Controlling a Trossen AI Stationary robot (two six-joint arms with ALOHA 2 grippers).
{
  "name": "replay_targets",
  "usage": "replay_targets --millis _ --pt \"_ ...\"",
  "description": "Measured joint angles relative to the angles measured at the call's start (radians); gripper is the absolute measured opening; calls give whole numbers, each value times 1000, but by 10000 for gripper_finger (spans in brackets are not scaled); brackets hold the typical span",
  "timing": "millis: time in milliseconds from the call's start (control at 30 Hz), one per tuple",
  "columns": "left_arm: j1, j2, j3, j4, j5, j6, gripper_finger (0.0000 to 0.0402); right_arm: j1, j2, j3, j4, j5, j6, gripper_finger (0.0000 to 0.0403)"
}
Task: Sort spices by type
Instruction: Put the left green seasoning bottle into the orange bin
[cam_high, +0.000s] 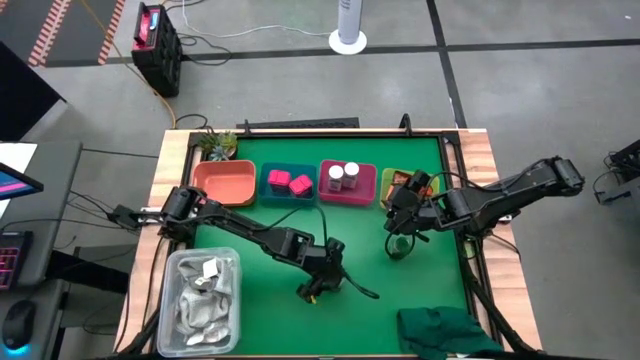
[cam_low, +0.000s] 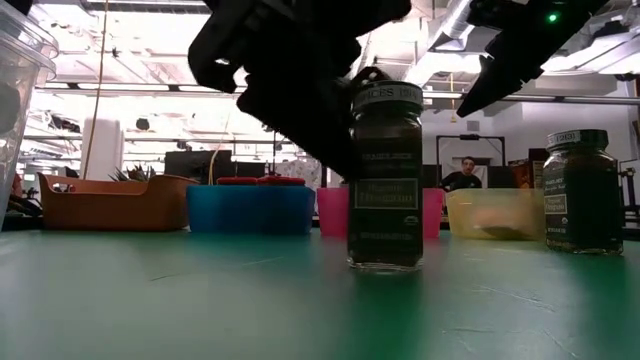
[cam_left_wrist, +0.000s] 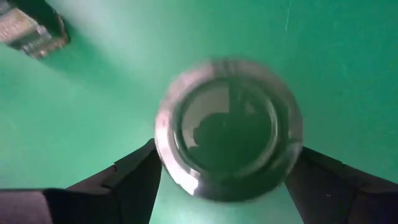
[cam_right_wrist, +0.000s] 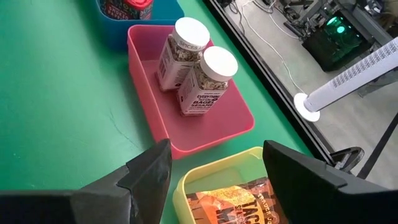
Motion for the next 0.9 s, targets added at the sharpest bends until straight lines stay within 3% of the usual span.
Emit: replay_targets --millis 567,900 --pt "9 2 1 61 21 -31 199 -1 0 0 0 1 -3 286" --pt "40 -2 1 63 23 -50 196 -2 0 0 0 2 -2 286"
